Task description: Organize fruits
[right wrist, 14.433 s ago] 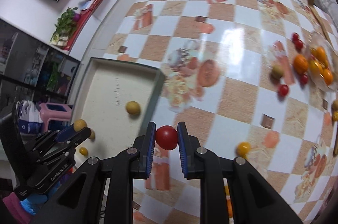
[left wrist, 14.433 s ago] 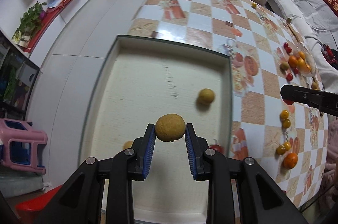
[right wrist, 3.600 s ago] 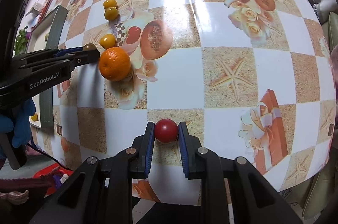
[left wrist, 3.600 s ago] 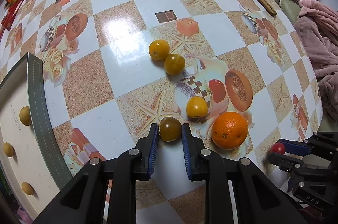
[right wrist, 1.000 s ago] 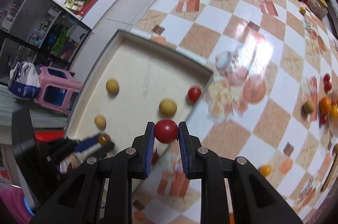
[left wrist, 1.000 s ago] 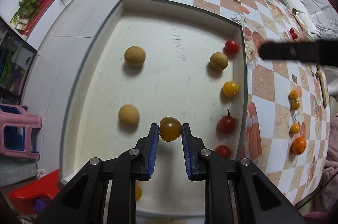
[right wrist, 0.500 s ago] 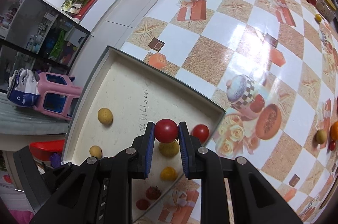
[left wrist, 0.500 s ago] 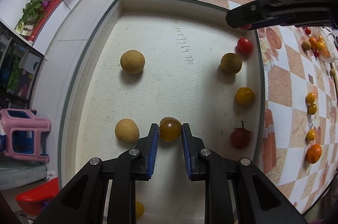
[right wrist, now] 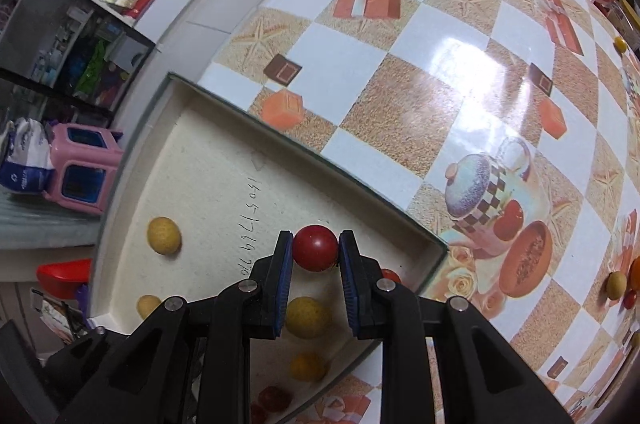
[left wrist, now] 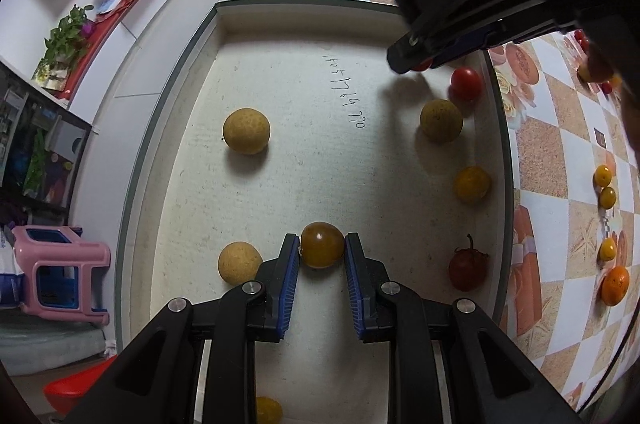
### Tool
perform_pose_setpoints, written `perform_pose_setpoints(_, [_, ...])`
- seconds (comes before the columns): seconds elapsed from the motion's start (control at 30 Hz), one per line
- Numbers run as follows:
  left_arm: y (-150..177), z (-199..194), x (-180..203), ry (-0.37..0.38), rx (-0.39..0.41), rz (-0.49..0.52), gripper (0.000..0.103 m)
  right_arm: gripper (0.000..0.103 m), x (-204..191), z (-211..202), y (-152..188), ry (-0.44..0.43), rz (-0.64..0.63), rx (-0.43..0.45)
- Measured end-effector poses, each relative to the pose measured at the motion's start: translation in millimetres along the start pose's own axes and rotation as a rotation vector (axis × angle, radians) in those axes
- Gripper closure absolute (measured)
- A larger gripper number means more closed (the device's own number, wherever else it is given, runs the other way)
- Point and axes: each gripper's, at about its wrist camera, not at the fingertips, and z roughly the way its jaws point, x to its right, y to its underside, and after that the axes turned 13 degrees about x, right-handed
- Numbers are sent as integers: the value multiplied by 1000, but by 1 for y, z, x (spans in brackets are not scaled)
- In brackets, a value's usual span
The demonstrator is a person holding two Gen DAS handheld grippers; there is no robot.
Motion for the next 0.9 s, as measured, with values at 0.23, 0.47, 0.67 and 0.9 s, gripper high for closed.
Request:
perform_pose_setpoints(0.23, [1, -5, 2, -16, 13, 11, 30, 55, -5, 10, -1, -10, -9, -33])
perform_pose_setpoints(0.47, [-3, -13, 0, 25, -19, 4, 30, 22, -1, -15, -4, -30, 27, -4])
perform_pose_setpoints(0.67, [-7, -33, -7, 54, -57, -17, 12, 14, 1, -58, 8, -35, 59, 33])
perform_pose_setpoints(0.9, [-3, -51, -15, 39, -66, -25, 9, 0, -3, -93, 34, -1, 71, 48])
